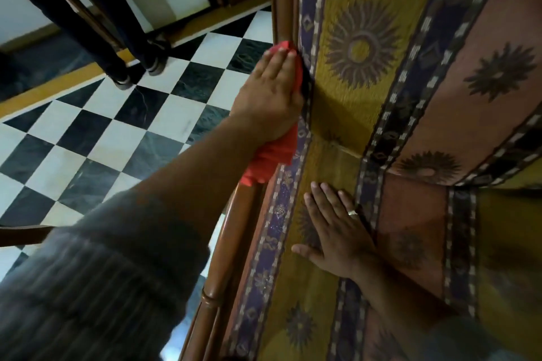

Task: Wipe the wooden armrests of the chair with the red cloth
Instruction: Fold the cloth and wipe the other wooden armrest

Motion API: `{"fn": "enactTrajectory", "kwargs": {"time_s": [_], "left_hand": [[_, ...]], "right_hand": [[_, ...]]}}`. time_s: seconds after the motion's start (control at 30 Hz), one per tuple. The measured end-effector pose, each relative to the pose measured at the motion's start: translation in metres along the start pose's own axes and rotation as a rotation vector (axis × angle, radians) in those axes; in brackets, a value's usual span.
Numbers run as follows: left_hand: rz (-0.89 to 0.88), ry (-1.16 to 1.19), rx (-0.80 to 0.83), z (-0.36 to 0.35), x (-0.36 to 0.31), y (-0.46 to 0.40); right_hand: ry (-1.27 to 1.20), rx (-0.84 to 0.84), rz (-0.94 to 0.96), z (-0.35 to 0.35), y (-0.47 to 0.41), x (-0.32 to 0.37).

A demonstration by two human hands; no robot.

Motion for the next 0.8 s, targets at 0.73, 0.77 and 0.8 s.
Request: {"fn": "enactTrajectory", "kwargs": {"time_s": [0.73, 0.77, 0.8], "left_hand": [[0.161, 0.034, -0.125, -0.003, 0.000, 0.004], [0.151, 0.017, -0.124, -0.005, -0.001, 0.007], [0.139, 0.000, -0.121, -0.006, -0.002, 0.008]], "right_hand": [[0.011, 0.001, 0.002, 0.008, 0.000, 0.001], [0.009, 0.002, -0.002, 0.008, 0.000, 0.001], [0.006, 0.002, -0.006, 0.008, 0.000, 0.001]]}}
Point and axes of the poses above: each hand's wrist, its own y-axis away from the middle knuckle, its own z-axis out of the back of the hand, x = y × z, the point moved 7 cm from there along -y, towards the middle knuckle, and after that the axes turned 11 degrees about z, right-handed, at the moved point
